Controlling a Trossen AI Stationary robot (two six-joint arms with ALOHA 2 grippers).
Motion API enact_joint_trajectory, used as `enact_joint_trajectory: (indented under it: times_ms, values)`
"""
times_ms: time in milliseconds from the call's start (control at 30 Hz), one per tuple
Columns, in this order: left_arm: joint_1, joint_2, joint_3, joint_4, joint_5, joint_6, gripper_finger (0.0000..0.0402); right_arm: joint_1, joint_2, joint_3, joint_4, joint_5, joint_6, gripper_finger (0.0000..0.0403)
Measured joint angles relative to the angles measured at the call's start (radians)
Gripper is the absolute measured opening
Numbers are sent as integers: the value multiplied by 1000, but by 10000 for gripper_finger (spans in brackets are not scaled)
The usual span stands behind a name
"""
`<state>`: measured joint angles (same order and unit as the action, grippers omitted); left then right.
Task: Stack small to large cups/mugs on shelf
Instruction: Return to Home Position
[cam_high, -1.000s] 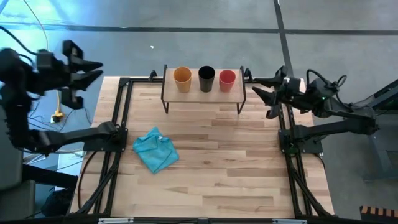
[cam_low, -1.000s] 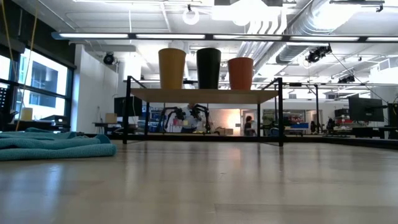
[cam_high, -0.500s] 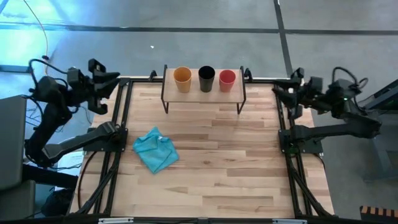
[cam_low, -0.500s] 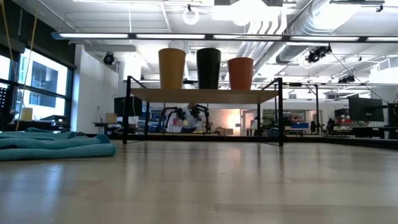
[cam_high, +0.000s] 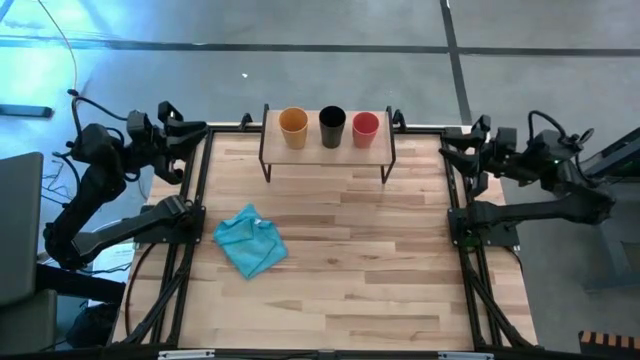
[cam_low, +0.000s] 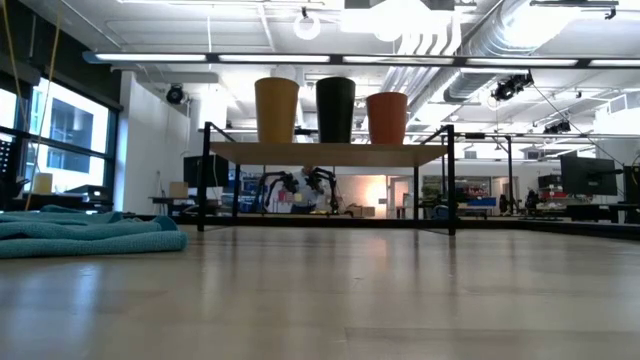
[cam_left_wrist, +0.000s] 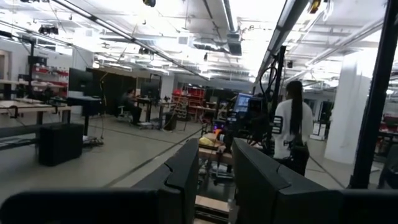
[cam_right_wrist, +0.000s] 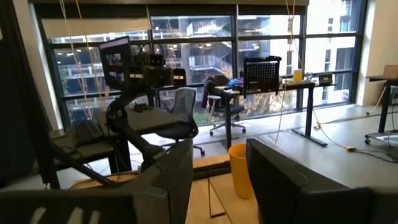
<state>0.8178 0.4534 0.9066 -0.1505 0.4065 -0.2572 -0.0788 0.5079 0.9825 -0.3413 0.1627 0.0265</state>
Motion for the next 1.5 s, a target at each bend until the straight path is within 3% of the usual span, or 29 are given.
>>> enact_joint_trajectory:
  times_ms: [433,1100,1333,1500]
  values:
    - [0,-1,-54,8,14,-37,88,0,-4,0,-27,-19,0,142]
    - [0,0,-395,469,54,-246,88,0,-96,-7,-248,-24,152,142]
    - [0,0,-442,520,41,-275,88,0,-146,-142,-165,-24,155,142]
    - [-50,0,-461,526,-60,-270,88,0,-212,-278,-54,-24,200,142]
